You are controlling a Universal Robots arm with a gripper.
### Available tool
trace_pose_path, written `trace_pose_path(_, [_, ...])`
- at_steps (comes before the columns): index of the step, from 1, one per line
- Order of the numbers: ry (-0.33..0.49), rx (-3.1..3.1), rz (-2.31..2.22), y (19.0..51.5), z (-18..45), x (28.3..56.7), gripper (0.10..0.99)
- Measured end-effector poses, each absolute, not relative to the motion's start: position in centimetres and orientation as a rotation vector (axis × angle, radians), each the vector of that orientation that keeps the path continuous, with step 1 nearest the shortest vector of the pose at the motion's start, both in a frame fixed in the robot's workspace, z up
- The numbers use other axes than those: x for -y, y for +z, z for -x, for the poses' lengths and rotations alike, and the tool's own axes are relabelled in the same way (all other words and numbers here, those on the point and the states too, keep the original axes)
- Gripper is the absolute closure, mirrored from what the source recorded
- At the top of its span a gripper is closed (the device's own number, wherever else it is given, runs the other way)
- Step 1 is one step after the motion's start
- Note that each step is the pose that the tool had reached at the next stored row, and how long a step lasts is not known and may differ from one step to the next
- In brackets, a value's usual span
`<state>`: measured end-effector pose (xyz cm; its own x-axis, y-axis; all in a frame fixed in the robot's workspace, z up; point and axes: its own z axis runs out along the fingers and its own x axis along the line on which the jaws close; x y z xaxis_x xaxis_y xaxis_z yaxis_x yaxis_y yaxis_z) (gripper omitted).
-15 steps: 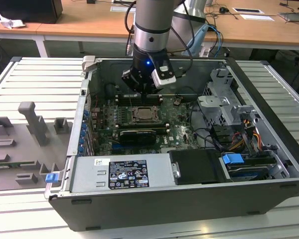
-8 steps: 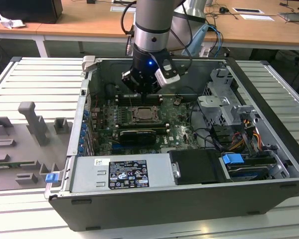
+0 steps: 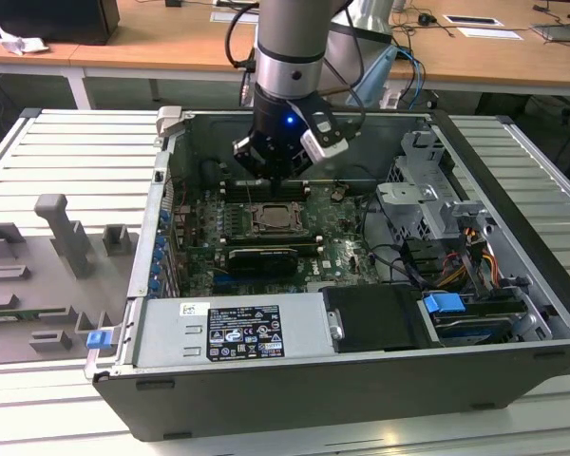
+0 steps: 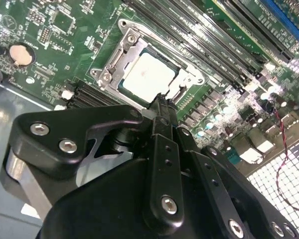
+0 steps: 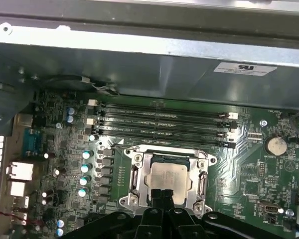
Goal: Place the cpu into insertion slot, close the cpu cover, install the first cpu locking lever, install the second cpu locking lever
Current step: 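Install the first cpu locking lever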
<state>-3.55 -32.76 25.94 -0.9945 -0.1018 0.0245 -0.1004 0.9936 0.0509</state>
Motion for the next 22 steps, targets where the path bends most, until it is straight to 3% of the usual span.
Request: trace_pose_path(22, [-0.115, 3.127, -0.162, 26.1, 5.1, 32.8, 0.98])
